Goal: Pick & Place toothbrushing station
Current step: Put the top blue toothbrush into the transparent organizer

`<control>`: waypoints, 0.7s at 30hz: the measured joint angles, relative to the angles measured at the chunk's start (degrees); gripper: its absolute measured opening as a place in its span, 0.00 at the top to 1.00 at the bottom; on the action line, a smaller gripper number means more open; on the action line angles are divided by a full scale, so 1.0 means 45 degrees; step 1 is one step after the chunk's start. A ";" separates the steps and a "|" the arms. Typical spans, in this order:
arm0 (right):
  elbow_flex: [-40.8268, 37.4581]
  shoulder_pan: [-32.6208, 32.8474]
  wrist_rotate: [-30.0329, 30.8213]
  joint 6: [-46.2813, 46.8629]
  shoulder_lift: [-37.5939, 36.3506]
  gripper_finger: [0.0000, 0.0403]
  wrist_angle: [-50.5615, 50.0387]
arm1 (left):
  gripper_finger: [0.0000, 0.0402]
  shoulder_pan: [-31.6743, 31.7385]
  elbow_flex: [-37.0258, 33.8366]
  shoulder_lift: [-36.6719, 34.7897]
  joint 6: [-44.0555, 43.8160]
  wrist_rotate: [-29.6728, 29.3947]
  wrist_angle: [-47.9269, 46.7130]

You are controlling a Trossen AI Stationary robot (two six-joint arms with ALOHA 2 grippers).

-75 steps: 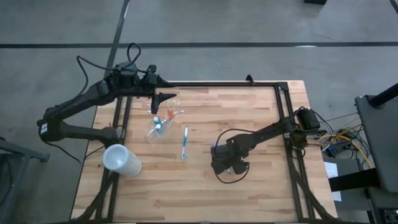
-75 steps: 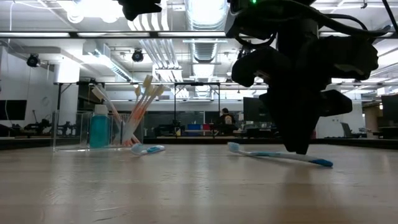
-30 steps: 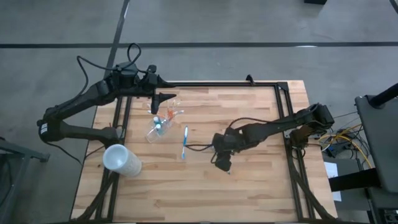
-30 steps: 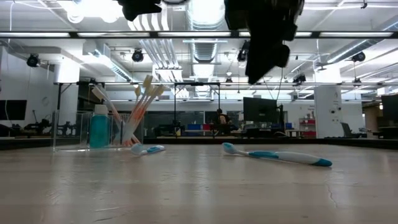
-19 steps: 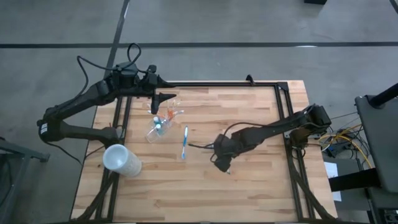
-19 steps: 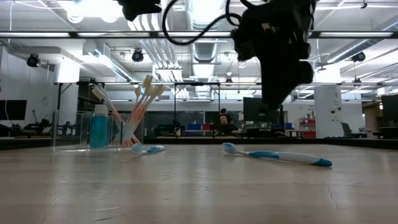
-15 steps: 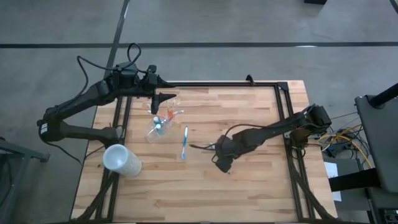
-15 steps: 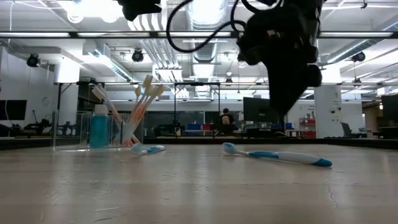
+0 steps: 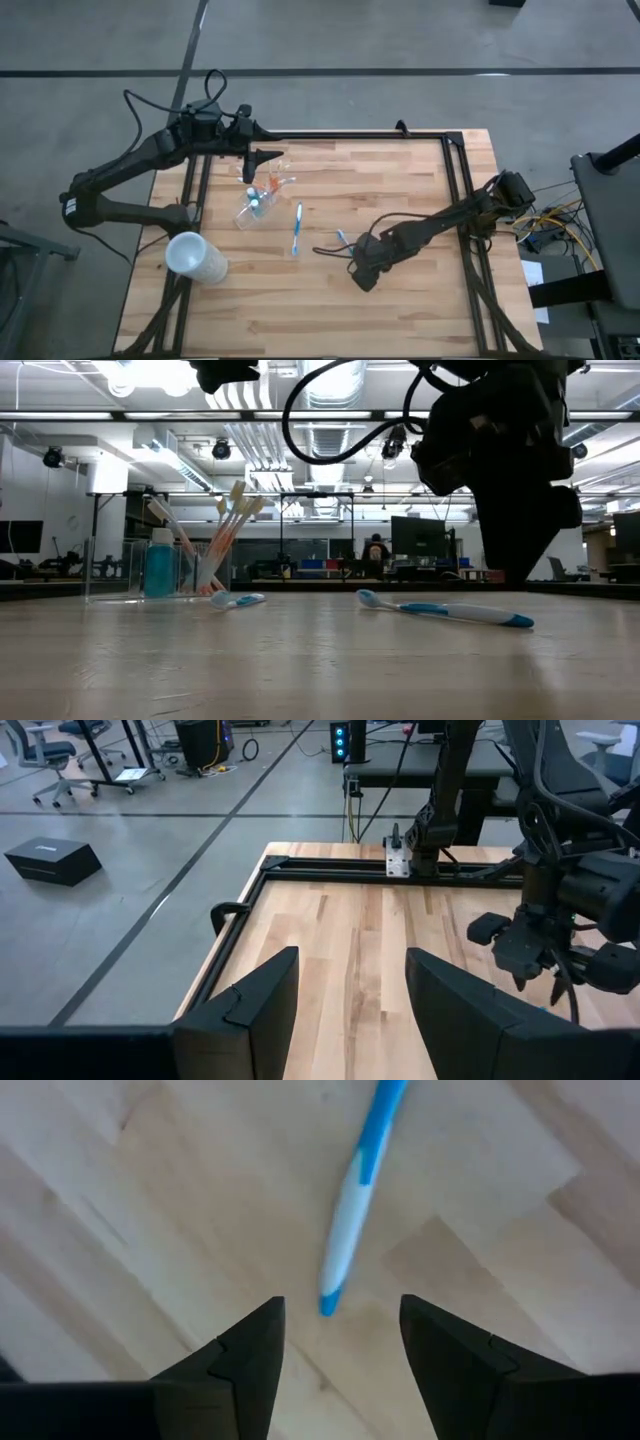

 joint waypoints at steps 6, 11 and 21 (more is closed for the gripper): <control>-0.0473 0.0063 0.0117 0.0704 0.0000 0.52 0.1073 | 0.53 0.0000 0.0000 0.0000 0.0000 0.0004 0.0000; -0.1015 0.0104 0.0112 0.0940 0.0000 0.52 0.2221 | 0.53 0.0000 0.0000 0.0000 -0.0001 0.0002 0.0000; -0.1769 0.0096 0.0146 0.1704 0.0000 0.52 0.2970 | 0.53 0.0000 0.0000 0.0000 0.0000 0.0000 -0.0002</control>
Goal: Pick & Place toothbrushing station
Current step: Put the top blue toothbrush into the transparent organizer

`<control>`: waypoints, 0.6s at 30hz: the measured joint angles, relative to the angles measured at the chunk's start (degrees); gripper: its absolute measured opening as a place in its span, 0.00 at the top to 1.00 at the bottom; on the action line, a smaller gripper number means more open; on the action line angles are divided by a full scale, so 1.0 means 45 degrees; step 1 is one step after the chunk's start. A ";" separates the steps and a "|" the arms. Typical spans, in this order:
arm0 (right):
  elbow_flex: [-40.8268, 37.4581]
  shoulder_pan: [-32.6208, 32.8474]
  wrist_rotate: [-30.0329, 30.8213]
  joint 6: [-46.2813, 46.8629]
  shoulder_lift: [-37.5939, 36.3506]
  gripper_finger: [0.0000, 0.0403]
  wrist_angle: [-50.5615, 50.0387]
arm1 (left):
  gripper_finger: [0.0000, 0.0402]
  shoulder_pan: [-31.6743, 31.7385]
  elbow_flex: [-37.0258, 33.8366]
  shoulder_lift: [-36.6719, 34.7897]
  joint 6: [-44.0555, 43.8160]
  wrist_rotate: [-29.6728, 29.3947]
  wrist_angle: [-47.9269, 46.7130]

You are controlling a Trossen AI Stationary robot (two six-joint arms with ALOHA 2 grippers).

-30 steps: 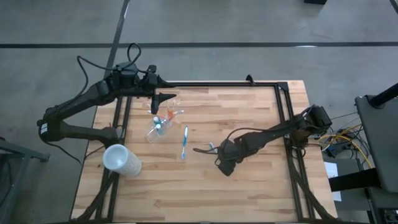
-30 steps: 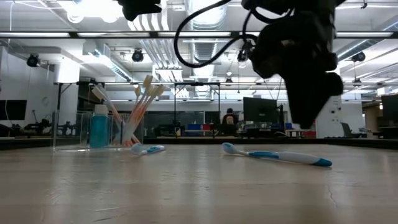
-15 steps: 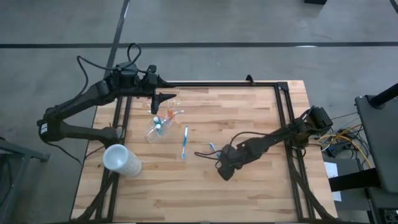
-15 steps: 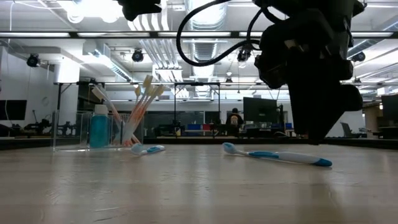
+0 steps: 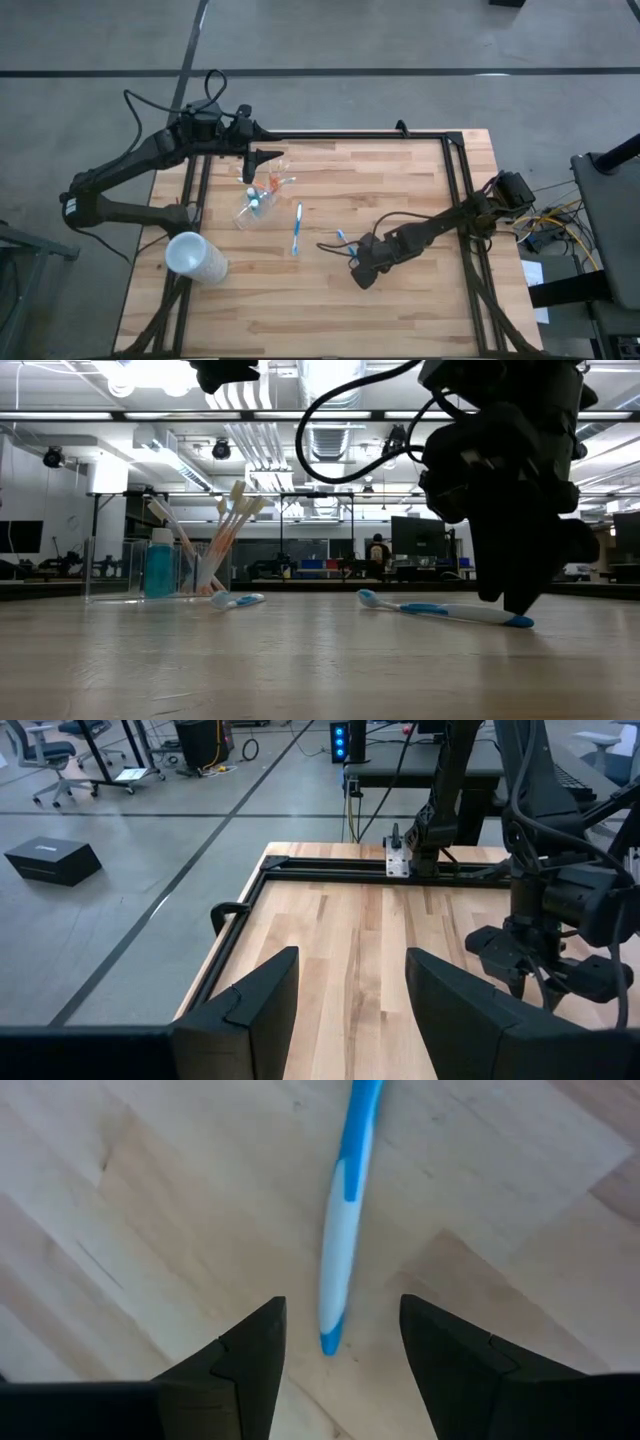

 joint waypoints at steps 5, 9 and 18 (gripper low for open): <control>-0.0180 0.0000 0.0005 0.0113 0.0000 0.53 0.0064 | 0.53 0.0000 0.0000 0.0000 0.0001 0.0000 0.0002; -0.0381 0.0000 0.0007 0.0456 -0.0021 0.54 0.0165 | 0.53 0.0000 0.0000 0.0000 -0.0001 0.0001 0.0000; -0.0441 0.0000 0.0000 0.0563 -0.0027 0.56 0.0525 | 0.53 -0.0001 0.0000 0.0000 -0.0003 0.0003 -0.0003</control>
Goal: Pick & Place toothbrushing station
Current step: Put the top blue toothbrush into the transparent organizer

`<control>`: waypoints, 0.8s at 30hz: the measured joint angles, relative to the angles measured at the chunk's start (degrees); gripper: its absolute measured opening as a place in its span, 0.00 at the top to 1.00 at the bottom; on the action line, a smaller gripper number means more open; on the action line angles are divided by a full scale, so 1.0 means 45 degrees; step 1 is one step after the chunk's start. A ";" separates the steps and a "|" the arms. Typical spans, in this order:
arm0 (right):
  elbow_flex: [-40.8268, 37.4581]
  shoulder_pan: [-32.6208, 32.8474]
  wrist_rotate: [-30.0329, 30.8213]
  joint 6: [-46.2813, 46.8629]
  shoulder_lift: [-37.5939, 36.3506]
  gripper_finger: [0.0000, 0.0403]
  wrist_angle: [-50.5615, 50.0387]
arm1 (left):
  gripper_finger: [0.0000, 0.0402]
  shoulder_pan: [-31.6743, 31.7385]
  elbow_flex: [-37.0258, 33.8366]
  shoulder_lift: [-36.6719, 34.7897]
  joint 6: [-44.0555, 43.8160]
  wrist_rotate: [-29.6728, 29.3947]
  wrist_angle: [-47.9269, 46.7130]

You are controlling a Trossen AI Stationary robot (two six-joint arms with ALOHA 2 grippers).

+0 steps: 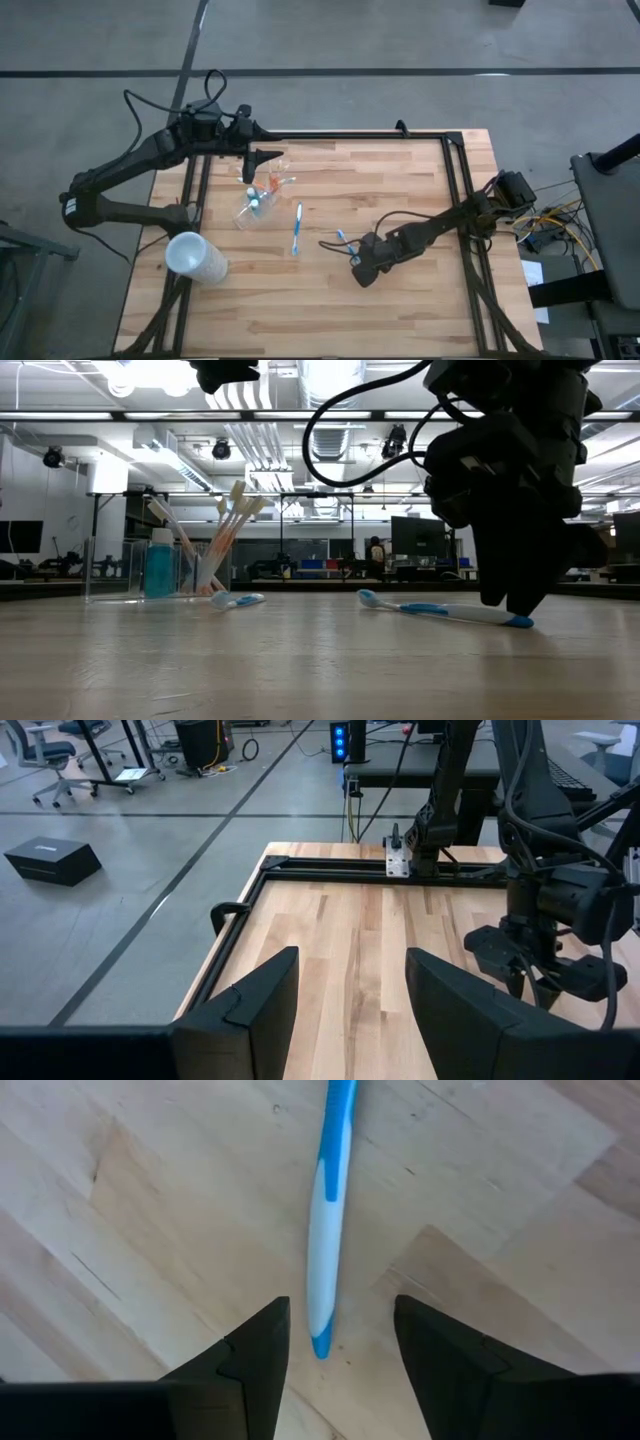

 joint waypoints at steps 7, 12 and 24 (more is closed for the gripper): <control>0.0252 0.0000 -0.0010 -0.0008 0.0053 0.56 -0.0028 | 0.53 -0.0001 0.0000 0.0000 0.0001 0.0002 0.0002; 0.0606 0.0000 0.0026 -0.0256 0.0071 0.56 0.0307 | 0.53 0.0001 0.0000 0.0000 0.0002 0.0001 0.0005; 0.0809 0.0353 0.1316 -0.1418 -0.0211 0.56 0.0549 | 0.53 -0.0002 0.0000 0.0000 0.0003 0.0000 0.0000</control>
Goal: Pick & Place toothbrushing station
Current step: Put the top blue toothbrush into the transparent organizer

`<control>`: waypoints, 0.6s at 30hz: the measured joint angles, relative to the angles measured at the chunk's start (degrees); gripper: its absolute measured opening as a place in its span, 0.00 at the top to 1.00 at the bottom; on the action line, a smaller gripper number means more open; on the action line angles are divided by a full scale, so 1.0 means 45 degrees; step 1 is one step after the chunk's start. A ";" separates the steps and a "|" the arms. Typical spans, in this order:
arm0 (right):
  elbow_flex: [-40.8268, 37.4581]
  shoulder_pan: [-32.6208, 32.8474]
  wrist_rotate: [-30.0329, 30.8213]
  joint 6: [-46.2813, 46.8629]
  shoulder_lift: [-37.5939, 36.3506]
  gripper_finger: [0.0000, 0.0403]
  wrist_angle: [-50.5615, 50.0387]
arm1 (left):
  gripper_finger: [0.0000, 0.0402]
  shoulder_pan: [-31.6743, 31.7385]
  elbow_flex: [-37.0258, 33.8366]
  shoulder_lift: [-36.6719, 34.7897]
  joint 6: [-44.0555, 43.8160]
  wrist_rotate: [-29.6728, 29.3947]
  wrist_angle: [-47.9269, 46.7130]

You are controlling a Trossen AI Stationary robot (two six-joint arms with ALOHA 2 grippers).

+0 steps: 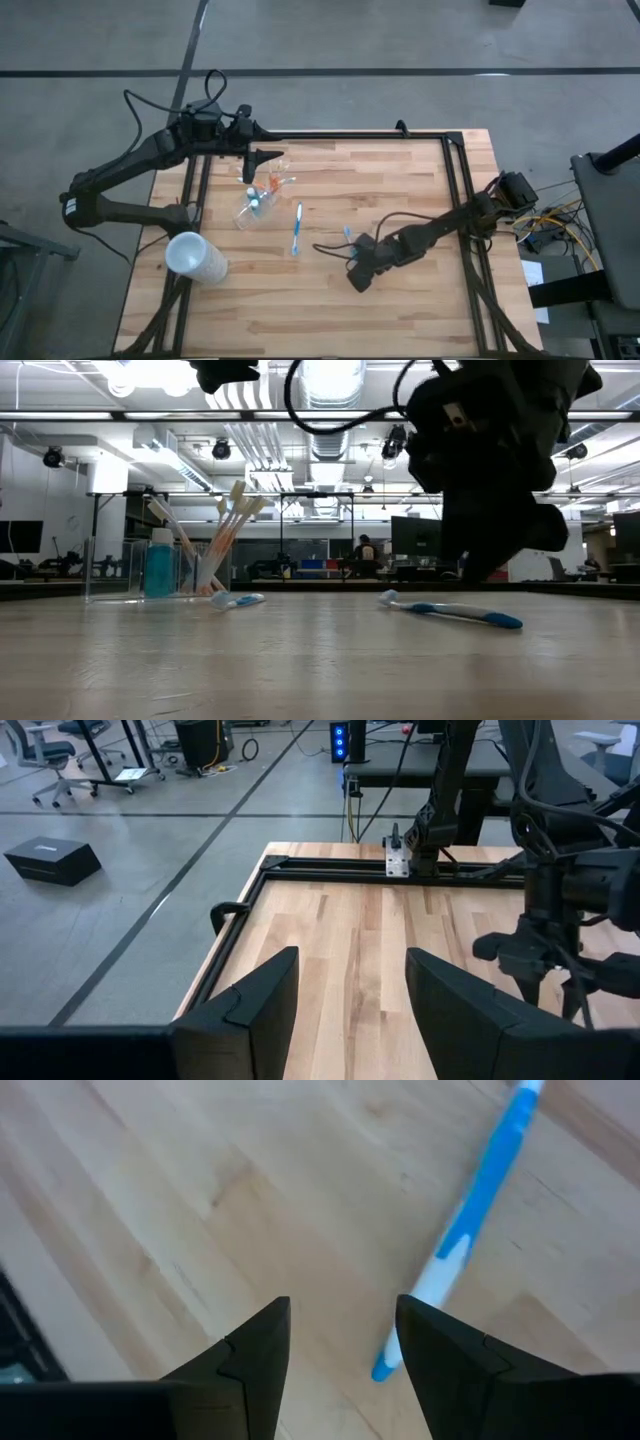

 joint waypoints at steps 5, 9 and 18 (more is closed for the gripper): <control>-0.0227 0.0502 0.0968 0.0369 -0.0183 0.56 0.0286 | 0.53 -0.0002 0.0000 0.0000 -0.0002 -0.0003 0.0001; -0.0295 0.0915 0.2476 0.0188 -0.0777 0.56 0.0369 | 0.53 0.0002 0.0000 0.0000 -0.0003 -0.0003 0.0000; -0.2635 0.0925 0.2485 0.0406 -0.1978 0.49 0.3023 | 0.53 0.0000 0.0000 0.0000 -0.0002 0.0000 0.0002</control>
